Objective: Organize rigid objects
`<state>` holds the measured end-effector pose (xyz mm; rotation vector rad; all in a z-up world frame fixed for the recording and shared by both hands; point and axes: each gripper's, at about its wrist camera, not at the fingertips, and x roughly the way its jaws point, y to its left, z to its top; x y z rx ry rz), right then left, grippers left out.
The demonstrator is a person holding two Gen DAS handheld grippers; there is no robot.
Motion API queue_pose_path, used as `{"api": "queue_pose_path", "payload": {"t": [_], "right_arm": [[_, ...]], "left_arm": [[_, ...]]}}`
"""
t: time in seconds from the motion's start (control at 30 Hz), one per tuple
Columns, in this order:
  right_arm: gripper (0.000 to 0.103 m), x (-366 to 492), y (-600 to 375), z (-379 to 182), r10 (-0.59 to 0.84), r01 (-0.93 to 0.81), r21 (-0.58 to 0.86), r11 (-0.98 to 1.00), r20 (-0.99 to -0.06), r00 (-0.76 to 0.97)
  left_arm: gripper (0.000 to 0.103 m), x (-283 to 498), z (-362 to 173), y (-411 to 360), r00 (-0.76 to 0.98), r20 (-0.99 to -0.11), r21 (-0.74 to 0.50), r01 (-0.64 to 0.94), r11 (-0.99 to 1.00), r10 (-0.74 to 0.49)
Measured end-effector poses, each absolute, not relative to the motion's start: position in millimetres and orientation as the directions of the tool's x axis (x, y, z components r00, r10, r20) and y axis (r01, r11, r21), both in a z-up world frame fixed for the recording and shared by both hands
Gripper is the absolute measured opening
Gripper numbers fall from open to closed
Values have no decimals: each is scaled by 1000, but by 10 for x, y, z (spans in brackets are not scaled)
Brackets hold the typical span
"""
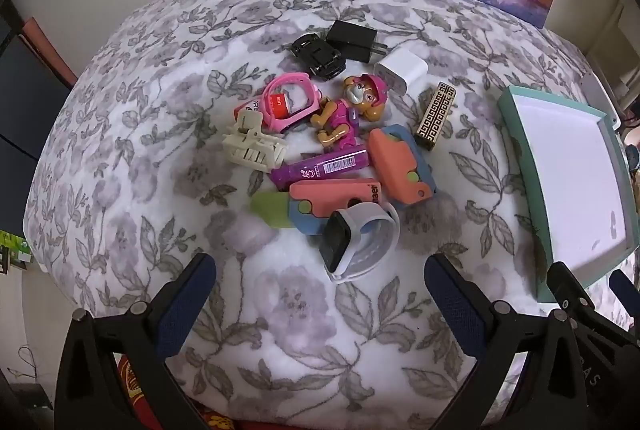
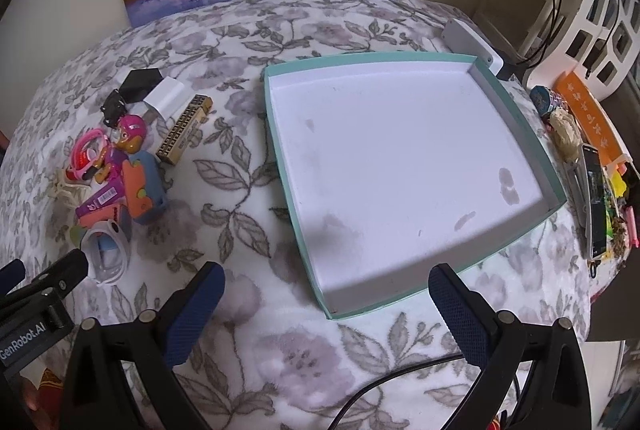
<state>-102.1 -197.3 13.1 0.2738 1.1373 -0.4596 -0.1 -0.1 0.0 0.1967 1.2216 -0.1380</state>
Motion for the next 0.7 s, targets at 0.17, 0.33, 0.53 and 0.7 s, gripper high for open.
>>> {"api": "queue_pose_path", "payload": {"t": [0.17, 0.33, 0.53, 0.7], "right_arm": [[103, -1029, -1986, 130, -210, 482, -21, 876, -916, 343], [103, -1026, -1980, 130, -211, 481, -24, 877, -917, 339], [103, -1025, -1978, 116, -211, 482, -25, 876, -918, 336], [103, -1026, -1977, 109, -211, 481, -25, 876, -918, 336]], "left_arm": [[103, 4, 1, 8, 338, -941, 74, 208, 975, 0], [103, 9, -4, 18, 337, -942, 73, 207, 976, -1], [103, -1, 0, 6, 338, -941, 75, 209, 975, 0], [103, -1, -1, 7, 338, -941, 75, 210, 975, -1]]}}
